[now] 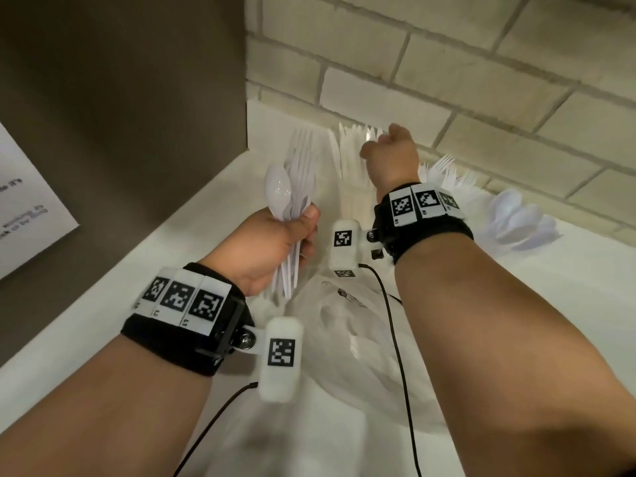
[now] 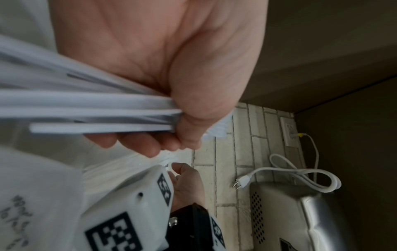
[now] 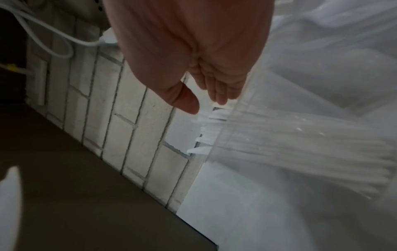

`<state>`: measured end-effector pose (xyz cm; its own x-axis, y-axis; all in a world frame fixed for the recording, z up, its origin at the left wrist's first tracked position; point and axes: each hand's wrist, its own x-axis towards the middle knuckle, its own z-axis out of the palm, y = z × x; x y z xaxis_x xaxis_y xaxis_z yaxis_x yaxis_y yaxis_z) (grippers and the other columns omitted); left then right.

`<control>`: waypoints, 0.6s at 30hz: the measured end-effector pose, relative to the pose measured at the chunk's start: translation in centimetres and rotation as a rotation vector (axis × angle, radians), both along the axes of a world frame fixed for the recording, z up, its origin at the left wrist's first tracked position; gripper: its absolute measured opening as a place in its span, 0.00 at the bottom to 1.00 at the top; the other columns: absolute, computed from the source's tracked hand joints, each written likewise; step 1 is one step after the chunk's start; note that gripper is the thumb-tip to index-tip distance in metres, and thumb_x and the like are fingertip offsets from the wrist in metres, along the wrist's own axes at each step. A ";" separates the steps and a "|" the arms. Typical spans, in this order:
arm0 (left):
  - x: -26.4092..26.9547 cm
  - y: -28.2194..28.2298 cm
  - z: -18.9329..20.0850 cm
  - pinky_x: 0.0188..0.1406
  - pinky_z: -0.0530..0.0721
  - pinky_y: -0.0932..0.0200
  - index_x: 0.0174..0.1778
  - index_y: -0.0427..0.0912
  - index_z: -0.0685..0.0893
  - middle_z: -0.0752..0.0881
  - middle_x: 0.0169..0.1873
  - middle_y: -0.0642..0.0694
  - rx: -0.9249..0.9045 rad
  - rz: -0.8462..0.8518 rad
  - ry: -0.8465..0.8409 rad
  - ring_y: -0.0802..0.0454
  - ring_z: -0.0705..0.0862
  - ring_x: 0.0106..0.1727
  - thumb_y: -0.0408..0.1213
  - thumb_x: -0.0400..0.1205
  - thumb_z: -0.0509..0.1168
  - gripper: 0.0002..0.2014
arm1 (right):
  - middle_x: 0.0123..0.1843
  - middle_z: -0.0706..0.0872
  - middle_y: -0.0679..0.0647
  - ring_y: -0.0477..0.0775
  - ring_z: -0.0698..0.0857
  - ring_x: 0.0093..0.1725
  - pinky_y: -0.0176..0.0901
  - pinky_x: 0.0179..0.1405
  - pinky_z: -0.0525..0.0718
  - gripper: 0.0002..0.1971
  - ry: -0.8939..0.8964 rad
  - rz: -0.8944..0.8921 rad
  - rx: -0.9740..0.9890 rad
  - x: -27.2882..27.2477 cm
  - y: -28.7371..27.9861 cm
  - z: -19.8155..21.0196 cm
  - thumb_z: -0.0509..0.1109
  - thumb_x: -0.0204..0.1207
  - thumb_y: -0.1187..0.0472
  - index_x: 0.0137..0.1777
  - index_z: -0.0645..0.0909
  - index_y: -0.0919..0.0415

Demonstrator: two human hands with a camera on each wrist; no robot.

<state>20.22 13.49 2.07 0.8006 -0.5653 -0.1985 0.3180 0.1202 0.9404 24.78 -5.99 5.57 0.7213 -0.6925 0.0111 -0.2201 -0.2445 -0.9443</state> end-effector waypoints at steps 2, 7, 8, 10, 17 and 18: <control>-0.2 -0.2 0.0 0.33 0.78 0.55 0.41 0.40 0.81 0.79 0.29 0.48 0.005 -0.004 0.014 0.52 0.78 0.29 0.40 0.82 0.65 0.08 | 0.82 0.67 0.55 0.54 0.71 0.77 0.35 0.63 0.71 0.37 -0.003 -0.005 -0.027 -0.1 0.3 0.2 0.64 0.76 0.69 0.84 0.54 0.61; -0.8 -0.1 0.4 0.36 0.78 0.55 0.41 0.42 0.82 0.79 0.29 0.49 -0.022 -0.039 0.026 0.52 0.78 0.30 0.43 0.80 0.67 0.08 | 0.79 0.70 0.55 0.52 0.71 0.77 0.42 0.75 0.72 0.30 -0.073 0.002 -0.192 -1.7 1.4 3.1 0.64 0.75 0.69 0.79 0.67 0.61; -0.9 0.1 0.6 0.37 0.78 0.56 0.42 0.43 0.82 0.79 0.29 0.49 -0.052 -0.056 0.029 0.53 0.78 0.31 0.44 0.78 0.68 0.08 | 0.75 0.75 0.54 0.50 0.75 0.72 0.40 0.71 0.75 0.26 -0.089 0.015 -0.213 -2.4 1.6 4.0 0.65 0.75 0.69 0.75 0.72 0.60; -1.1 0.5 1.3 0.37 0.78 0.59 0.42 0.44 0.82 0.77 0.29 0.50 -0.144 -0.122 0.044 0.53 0.77 0.31 0.44 0.77 0.70 0.08 | 0.64 0.83 0.52 0.47 0.82 0.61 0.39 0.62 0.81 0.20 -0.123 0.078 -0.207 -4.2 2.4 5.9 0.66 0.75 0.69 0.67 0.80 0.59; -3.4 1.1 4.2 0.29 0.80 0.57 0.39 0.45 0.80 0.73 0.28 0.48 -0.212 -0.330 -0.058 0.53 0.75 0.27 0.43 0.79 0.64 0.06 | 0.30 0.79 0.50 0.44 0.75 0.27 0.39 0.28 0.75 0.18 -0.171 0.278 -0.159 -13.2 6.7 9.9 0.74 0.75 0.48 0.41 0.85 0.66; -4.0 0.9 4.3 0.29 0.80 0.57 0.39 0.45 0.80 0.73 0.29 0.47 -0.123 -0.303 -0.152 0.52 0.74 0.28 0.45 0.80 0.65 0.08 | 0.28 0.77 0.50 0.43 0.73 0.25 0.37 0.27 0.74 0.20 -0.168 0.278 -0.187 -14.0 7.2 9.7 0.76 0.72 0.46 0.40 0.84 0.67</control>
